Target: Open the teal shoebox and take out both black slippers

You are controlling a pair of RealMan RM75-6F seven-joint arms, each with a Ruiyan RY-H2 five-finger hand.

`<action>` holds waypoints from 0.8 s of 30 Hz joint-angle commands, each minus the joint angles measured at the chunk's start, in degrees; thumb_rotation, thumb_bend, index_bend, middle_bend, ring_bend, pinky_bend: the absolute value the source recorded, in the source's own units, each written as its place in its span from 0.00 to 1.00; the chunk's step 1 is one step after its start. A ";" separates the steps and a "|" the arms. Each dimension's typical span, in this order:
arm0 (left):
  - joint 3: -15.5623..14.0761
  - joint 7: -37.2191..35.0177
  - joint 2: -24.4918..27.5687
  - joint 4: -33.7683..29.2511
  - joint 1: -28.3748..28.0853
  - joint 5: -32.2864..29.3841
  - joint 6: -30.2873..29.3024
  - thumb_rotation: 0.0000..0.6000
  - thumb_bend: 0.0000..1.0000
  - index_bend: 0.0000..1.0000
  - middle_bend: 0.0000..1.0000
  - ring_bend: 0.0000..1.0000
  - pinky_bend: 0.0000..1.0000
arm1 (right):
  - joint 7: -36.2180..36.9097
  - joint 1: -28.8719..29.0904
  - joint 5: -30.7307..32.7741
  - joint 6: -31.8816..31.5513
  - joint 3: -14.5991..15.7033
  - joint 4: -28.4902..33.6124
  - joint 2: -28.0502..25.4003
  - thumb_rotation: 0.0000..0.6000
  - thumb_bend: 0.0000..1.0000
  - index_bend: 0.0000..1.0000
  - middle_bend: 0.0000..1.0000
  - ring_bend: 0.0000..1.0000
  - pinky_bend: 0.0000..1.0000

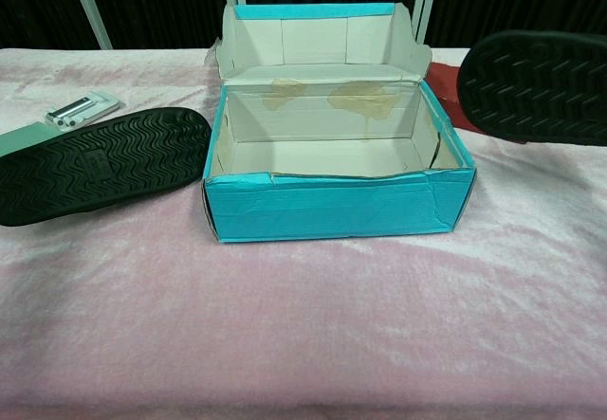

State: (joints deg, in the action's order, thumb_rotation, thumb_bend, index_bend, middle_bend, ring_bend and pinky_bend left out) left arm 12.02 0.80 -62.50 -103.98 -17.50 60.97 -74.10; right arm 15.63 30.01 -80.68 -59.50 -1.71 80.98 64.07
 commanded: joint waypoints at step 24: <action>-4.14 5.07 -0.41 -0.41 4.98 5.73 -6.61 1.00 0.00 0.04 0.16 0.07 0.28 | -13.25 -5.08 3.93 -3.12 -0.68 7.22 -2.73 1.00 0.41 0.00 0.00 0.00 0.14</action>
State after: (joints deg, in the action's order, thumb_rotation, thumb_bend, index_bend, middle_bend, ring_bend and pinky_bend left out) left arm 8.71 5.70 -62.49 -104.80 -13.86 65.35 -78.60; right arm 3.64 27.71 -75.36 -57.32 -2.29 83.88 63.85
